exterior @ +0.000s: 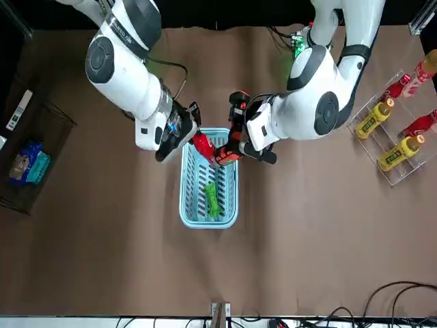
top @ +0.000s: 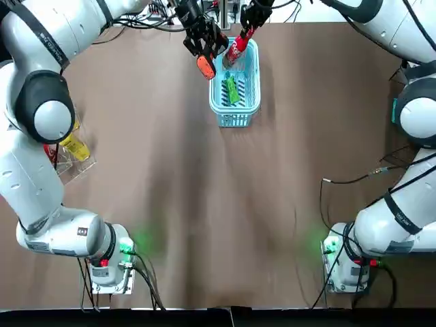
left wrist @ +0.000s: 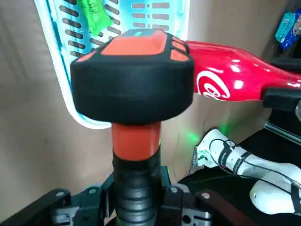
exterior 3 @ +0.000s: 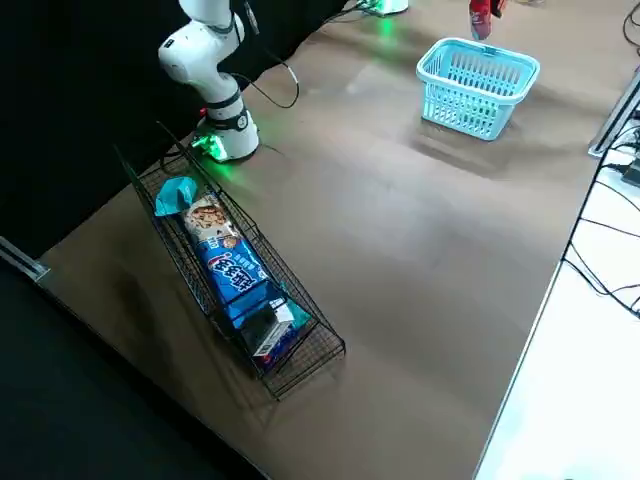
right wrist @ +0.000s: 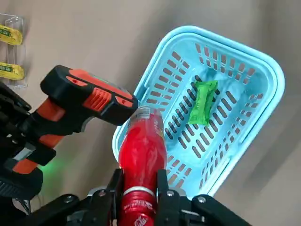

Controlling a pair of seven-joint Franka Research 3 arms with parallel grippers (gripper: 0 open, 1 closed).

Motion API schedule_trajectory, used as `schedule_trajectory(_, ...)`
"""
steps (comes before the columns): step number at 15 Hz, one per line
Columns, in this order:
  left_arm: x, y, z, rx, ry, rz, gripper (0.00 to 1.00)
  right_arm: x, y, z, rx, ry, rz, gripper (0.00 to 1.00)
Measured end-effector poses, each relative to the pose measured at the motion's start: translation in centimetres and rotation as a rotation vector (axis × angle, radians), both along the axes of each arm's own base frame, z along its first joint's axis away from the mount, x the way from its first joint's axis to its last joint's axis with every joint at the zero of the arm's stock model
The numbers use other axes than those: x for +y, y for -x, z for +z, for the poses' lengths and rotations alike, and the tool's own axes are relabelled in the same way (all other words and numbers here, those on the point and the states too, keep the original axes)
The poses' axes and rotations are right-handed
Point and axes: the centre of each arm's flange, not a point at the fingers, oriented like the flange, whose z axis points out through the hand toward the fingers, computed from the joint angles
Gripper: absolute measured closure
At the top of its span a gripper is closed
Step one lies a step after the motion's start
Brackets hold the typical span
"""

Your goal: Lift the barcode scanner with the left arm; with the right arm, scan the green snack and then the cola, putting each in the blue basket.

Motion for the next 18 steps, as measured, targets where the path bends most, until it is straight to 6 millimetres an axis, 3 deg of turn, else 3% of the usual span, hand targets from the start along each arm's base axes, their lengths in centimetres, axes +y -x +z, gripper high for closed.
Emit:
schedule_trajectory(7, -0.3, 0.2, 0.0, 0.001, -0.001, -0.004, 0.65, -0.5, 0.9, -1.6, 0.116, 0.097, -0.089, 0.67)
schedule_trajectory(9, 0.7, -0.5, -0.2, 0.002, -0.006, 0.018, 0.65, -0.2, 0.9, -2.3, 0.108, 0.144, -0.124, 0.67)
schedule_trajectory(12, 4.2, -3.0, -1.1, -0.018, -0.060, 0.078, 0.65, 1.3, 1.8, -3.6, 0.087, 0.213, -0.143, 0.67)
schedule_trajectory(18, 11.3, -6.5, -4.7, -0.153, -0.392, 0.115, 0.65, 4.2, 2.1, -9.6, 0.088, 0.326, -0.180, 0.67)
